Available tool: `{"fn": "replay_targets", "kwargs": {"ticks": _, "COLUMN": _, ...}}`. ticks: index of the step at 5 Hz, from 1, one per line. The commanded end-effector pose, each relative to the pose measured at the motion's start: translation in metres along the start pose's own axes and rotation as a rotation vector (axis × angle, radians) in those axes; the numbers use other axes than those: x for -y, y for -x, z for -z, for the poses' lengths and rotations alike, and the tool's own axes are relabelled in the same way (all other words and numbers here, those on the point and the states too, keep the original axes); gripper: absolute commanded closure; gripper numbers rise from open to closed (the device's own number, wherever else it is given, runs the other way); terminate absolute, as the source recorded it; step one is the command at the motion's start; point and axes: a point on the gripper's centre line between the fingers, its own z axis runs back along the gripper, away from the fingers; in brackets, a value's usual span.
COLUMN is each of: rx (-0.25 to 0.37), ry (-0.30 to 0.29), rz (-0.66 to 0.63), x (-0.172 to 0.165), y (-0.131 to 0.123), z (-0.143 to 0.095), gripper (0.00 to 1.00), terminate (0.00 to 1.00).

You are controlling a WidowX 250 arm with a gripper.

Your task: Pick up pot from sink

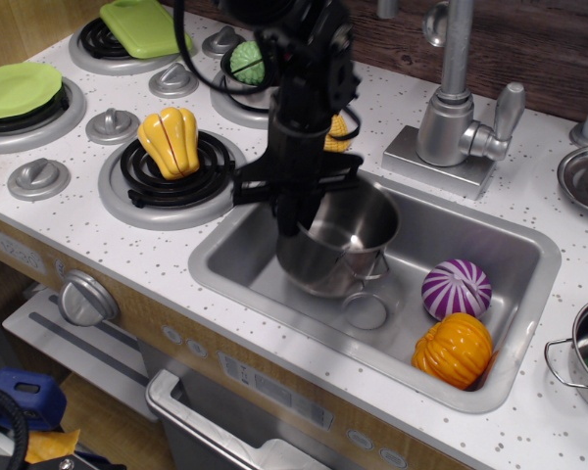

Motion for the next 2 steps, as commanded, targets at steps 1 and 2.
{"fn": "replay_targets", "kwargs": {"ticks": 1, "rx": 0.152, "ry": 0.023, "rz": 0.000, "x": 0.015, "y": -0.007, "z": -0.066, "gripper": 1.00, "terminate": 0.00}}
{"fn": "replay_targets", "kwargs": {"ticks": 2, "rx": 0.177, "ry": -0.003, "rz": 0.009, "x": 0.020, "y": -0.005, "z": -0.085, "gripper": 1.00, "terminate": 1.00}}
